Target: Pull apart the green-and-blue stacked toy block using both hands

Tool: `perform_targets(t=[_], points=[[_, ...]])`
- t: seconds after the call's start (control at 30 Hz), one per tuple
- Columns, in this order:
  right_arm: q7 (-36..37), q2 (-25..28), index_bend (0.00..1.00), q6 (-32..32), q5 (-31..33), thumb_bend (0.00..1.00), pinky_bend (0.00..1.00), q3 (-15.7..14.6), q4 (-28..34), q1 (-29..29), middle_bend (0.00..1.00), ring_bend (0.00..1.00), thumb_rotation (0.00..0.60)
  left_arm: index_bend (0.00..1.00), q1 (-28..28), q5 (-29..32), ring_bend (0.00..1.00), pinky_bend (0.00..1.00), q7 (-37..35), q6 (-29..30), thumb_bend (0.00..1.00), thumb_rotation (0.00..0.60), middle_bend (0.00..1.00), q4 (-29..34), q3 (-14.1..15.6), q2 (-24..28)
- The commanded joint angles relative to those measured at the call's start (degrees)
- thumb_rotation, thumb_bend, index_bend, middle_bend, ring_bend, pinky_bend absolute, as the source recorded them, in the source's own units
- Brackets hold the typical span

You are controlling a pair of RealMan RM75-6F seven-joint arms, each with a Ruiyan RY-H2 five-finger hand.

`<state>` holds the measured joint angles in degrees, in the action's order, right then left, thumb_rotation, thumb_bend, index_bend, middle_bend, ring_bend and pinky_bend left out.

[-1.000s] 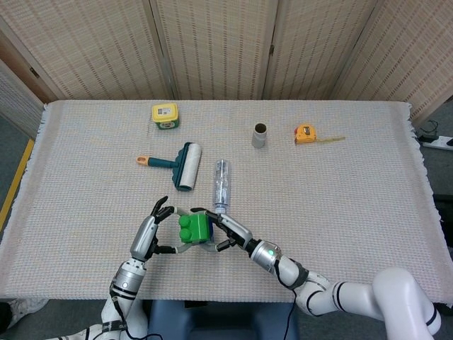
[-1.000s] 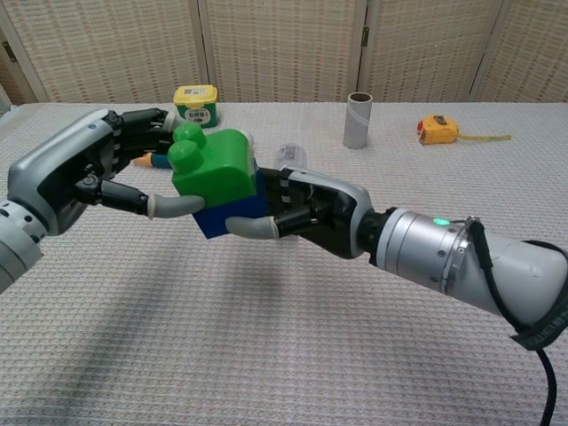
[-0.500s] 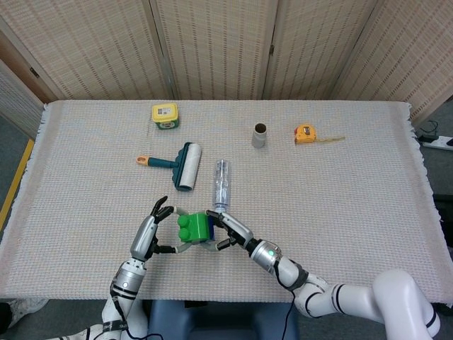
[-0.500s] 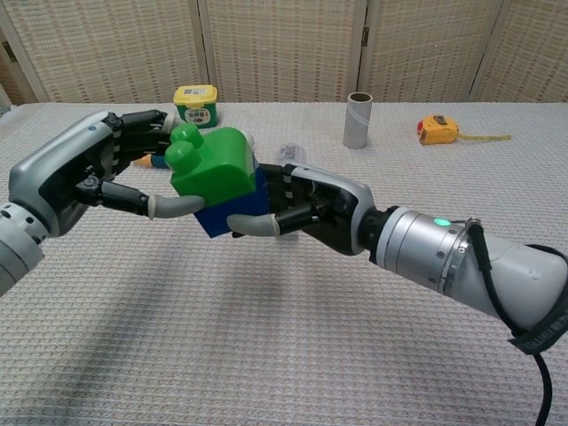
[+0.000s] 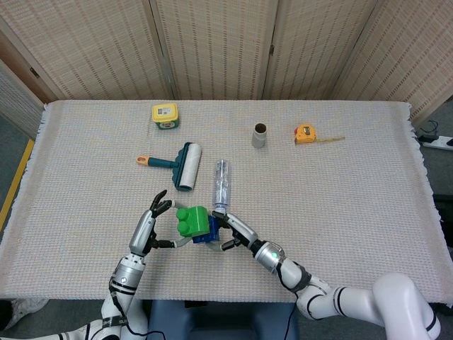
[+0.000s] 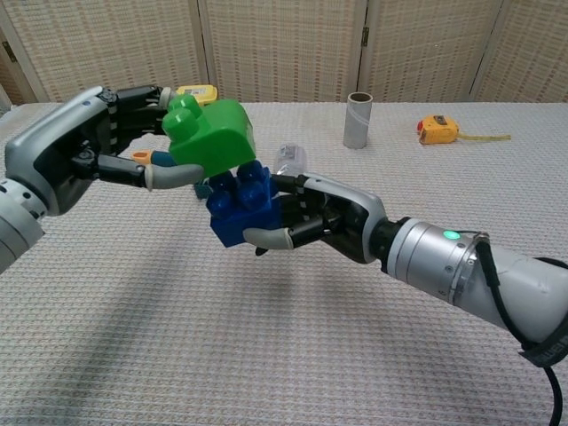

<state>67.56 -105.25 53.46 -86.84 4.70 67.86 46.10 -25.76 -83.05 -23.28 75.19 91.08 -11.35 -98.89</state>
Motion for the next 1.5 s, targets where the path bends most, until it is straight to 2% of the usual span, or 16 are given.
perform_targets(t=[0.03,0.23,0.33,0.5,0.63,0.87,1.0,1.2,1.37,1.43,1.5], points=[[-0.18,-0.19,0.78,0.24,-0.27,0.39,0.40,0.03,-0.29,-0.03,0.49,0.39,0.600,0.49,-0.03,0.04,0.33,0.00,0.02,0.04,0.42,0.600,0.78,-0.02,-0.06,0.11],[-1.03,0.36,0.78,-0.34,-0.83,0.39,0.40,-0.35,-0.14,0.18,0.49,0.39,0.600,0.49,-0.18,-1.12,0.33,0.00,0.39,1.33,0.42,0.600,0.78,-1.86,-0.20,-0.11],[-5.40,1.50,0.78,-0.16,-1.06,0.39,0.40,-1.12,0.33,-0.32,0.48,0.39,0.600,0.49,-0.23,-0.05,0.33,0.00,-0.45,-0.12,0.42,0.600,0.78,-2.43,0.03,0.96],[-19.11,4.93,0.78,-3.77,1.58,0.39,0.40,-2.37,3.88,-0.87,0.49,0.39,0.600,0.49,0.06,0.92,0.33,0.00,-1.19,-1.97,0.42,0.600,0.78,-6.63,1.26,2.28],[-31.88,8.40,0.78,-5.30,5.09,0.39,0.40,-1.94,9.10,-1.34,0.49,0.38,0.600,0.49,0.04,1.34,0.33,0.00,-2.15,-3.52,0.42,0.600,0.78,-10.53,2.21,2.44],[-51.65,13.77,0.78,-8.04,16.17,0.39,0.40,-1.07,18.61,-2.06,0.49,0.37,0.600,0.49,-0.18,2.31,0.33,0.00,-3.07,-6.21,0.42,0.600,0.78,-14.81,3.29,2.19],[-59.63,15.75,0.78,-6.85,20.62,0.39,0.39,-0.97,21.95,-2.53,0.49,0.36,0.600,0.49,-0.12,2.07,0.32,0.00,-3.25,-6.83,0.42,0.600,0.78,-17.36,4.14,1.56],[-68.24,18.00,0.78,-4.28,24.36,0.39,0.35,-1.34,25.11,-3.45,0.48,0.34,0.600,0.48,-0.04,1.82,0.32,0.00,-2.95,-7.46,0.42,0.600,0.78,-20.42,4.99,0.80],[-72.12,18.01,0.78,-2.47,24.80,0.39,0.32,-1.23,25.23,-3.95,0.46,0.33,0.600,0.45,-0.11,3.20,0.29,0.00,-3.26,-10.20,0.42,0.600,0.78,-20.89,5.47,1.05],[-73.59,18.02,0.77,-2.70,25.47,0.39,0.29,-1.33,25.00,-3.91,0.42,0.30,0.600,0.42,-0.36,3.66,0.27,0.00,-3.20,-11.86,0.42,0.600,0.74,-20.74,5.83,1.43],[-74.75,18.18,0.74,-3.40,26.39,0.39,0.25,-1.42,25.01,-3.76,0.36,0.26,0.600,0.37,-0.69,3.82,0.22,0.00,-3.12,-13.27,0.42,0.600,0.63,-20.32,6.17,1.81]])
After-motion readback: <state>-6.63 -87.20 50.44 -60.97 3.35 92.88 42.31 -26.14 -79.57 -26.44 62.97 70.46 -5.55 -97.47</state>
